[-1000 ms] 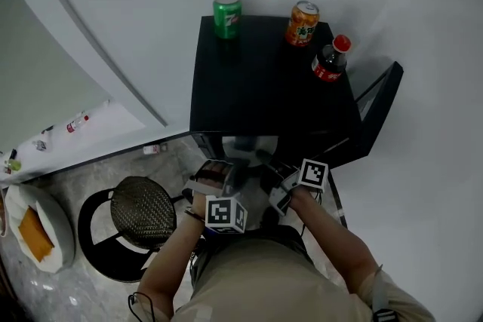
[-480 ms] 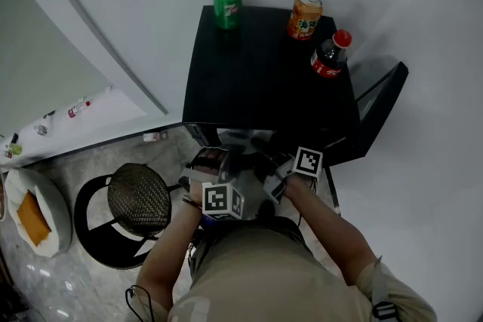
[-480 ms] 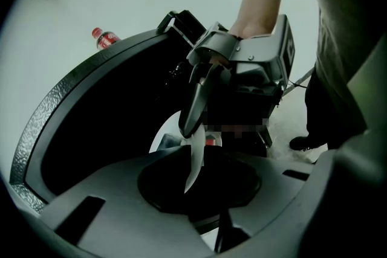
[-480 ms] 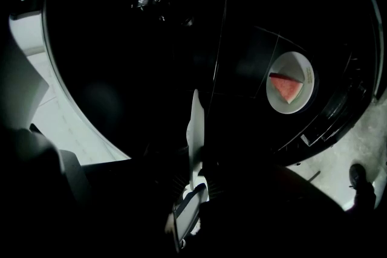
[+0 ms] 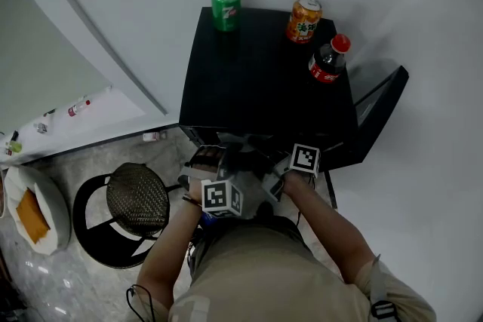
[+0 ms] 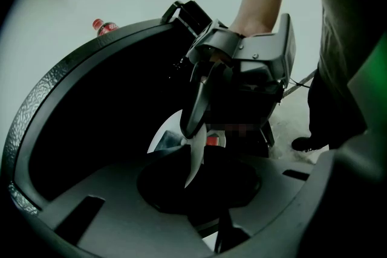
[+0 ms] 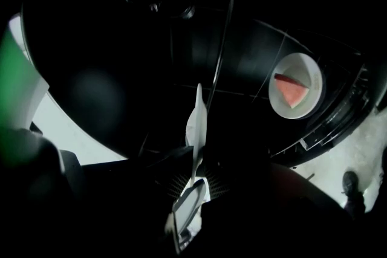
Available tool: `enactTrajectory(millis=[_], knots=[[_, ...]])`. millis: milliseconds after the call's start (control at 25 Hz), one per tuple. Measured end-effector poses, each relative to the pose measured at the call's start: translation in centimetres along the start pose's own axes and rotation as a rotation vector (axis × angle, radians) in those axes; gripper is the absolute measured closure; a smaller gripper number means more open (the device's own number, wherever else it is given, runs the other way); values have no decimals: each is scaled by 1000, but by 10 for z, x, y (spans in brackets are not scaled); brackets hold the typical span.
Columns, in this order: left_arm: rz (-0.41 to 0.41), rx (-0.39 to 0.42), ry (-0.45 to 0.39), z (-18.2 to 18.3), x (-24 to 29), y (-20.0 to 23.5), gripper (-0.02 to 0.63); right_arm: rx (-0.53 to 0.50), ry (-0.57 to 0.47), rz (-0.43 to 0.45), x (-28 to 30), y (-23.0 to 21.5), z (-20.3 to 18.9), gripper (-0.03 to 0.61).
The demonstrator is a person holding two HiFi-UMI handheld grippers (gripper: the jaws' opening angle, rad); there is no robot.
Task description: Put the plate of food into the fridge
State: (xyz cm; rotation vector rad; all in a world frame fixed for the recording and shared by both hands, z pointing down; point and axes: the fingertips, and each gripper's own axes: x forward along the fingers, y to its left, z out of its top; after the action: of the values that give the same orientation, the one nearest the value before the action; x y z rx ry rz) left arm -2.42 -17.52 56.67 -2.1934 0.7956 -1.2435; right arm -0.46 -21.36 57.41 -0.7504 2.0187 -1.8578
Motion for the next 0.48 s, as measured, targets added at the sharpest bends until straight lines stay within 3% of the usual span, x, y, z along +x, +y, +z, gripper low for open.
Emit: enactTrajectory(millis=[120,480], knots=[[5,-14,3,0,3,3,543,-47,68,8,5,4,-8,528],[13,-47,-4,5,7,10,543,-121,88,2,3,8,-6,514]])
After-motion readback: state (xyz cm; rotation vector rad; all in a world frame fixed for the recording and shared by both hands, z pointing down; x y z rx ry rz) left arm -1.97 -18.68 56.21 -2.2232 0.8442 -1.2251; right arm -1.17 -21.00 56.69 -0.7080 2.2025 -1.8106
